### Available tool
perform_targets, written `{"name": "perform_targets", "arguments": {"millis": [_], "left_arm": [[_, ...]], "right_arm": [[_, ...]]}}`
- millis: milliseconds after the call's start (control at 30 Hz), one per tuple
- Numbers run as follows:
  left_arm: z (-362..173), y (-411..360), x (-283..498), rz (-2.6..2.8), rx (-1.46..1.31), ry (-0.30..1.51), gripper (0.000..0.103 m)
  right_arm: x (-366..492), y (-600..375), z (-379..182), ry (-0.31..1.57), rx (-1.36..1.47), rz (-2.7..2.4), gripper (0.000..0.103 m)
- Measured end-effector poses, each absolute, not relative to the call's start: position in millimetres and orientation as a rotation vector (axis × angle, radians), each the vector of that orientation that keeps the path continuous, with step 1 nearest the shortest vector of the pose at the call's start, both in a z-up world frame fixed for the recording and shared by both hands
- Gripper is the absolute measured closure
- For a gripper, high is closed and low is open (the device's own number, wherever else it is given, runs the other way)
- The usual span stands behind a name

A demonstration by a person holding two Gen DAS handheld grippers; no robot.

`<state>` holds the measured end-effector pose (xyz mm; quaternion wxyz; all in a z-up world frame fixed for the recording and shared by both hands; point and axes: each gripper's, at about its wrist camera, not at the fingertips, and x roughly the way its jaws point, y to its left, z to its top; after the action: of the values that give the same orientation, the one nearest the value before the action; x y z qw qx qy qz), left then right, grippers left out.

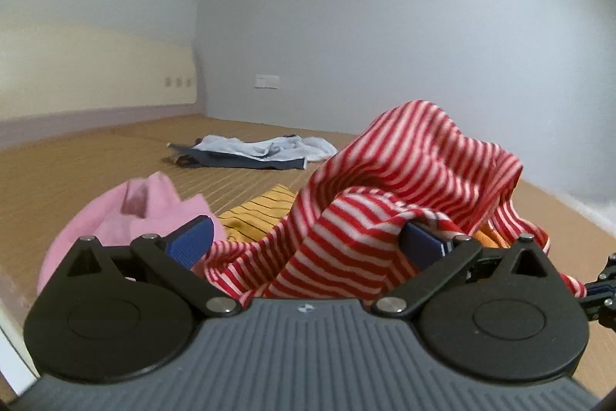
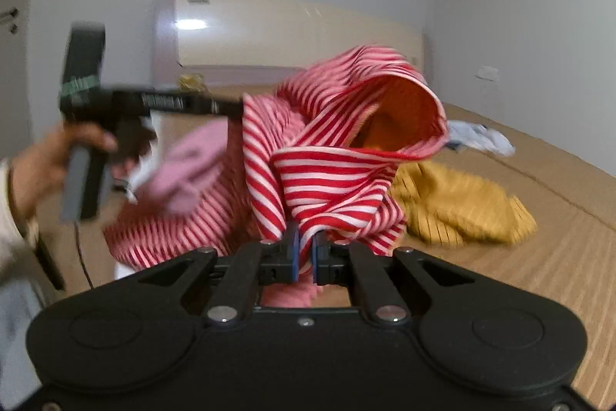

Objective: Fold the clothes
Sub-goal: 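Lift the striped shirt off the pile with both grippers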

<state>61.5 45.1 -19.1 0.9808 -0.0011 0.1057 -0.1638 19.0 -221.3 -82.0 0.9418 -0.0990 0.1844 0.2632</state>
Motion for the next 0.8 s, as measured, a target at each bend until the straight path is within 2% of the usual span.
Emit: {"name": "perform_targets", "arguments": {"millis": [33,67,100,133,167,200,233,300,367,533,567,633,667,700,800], "left_arm": [[-21.7,36.2,61.3,-0.33,0.041,0.213,0.0],[-24.6,26.1,62.1,-0.322,0.088,0.217,0.0],[-26.7,18.1,62.6,-0.316,0.123,0.217,0.0],[-28.7,13.6,63.2,-0.32,0.14,0.215,0.0],[-30.2,9.8,64.2,-0.32,0.157,0.209,0.0],[-31.8,5.9,65.1,-0.32,0.175,0.203,0.0],[-33.3,1.3,64.6,-0.316,0.199,0.194,0.0],[-37.8,-9.8,64.4,-0.29,0.263,0.174,0.0],[-41.7,-19.9,64.9,-0.273,0.31,0.165,0.0],[-55.5,-49.7,65.1,-0.167,0.491,0.127,0.002],[-58.6,-56.2,63.9,-0.143,0.536,0.111,0.01],[-65.0,-67.8,61.0,-0.094,0.634,0.077,0.036],[-68.0,-71.3,61.4,-0.068,0.678,0.063,0.066],[-69.6,-72.2,62.8,-0.038,0.692,0.06,0.086],[-61.6,-47.4,74.4,0.094,0.562,0.082,0.089]], "right_arm": [[20.8,-220.5,-90.0,0.402,-0.21,0.518,0.094],[22.5,-221.1,-95.5,0.421,-0.206,0.506,0.09],[24.1,-222.8,-99.0,0.435,-0.195,0.499,0.077],[25.7,-225.6,-99.9,0.442,-0.178,0.494,0.071],[27.4,-229.1,-98.7,0.443,-0.158,0.492,0.058],[27.6,-234.0,-96.3,0.432,-0.141,0.487,0.051],[26.7,-239.9,-92.9,0.411,-0.127,0.481,0.049],[30.3,-249.6,-84.7,0.369,-0.106,0.46,0.033],[36.1,-257.4,-78.2,0.338,-0.088,0.439,0.029],[52.2,-263.3,-76.8,0.333,-0.044,0.43,0.028],[53.2,-261.6,-78.9,0.336,-0.033,0.435,0.028],[53.1,-261.6,-84.6,0.34,-0.009,0.439,0.028],[53.3,-261.5,-88.6,0.344,-0.002,0.438,0.028],[53.6,-260.7,-93.6,0.348,0.001,0.433,0.028],[57.1,-261.8,-102.5,0.358,0.004,0.422,0.028]]}}
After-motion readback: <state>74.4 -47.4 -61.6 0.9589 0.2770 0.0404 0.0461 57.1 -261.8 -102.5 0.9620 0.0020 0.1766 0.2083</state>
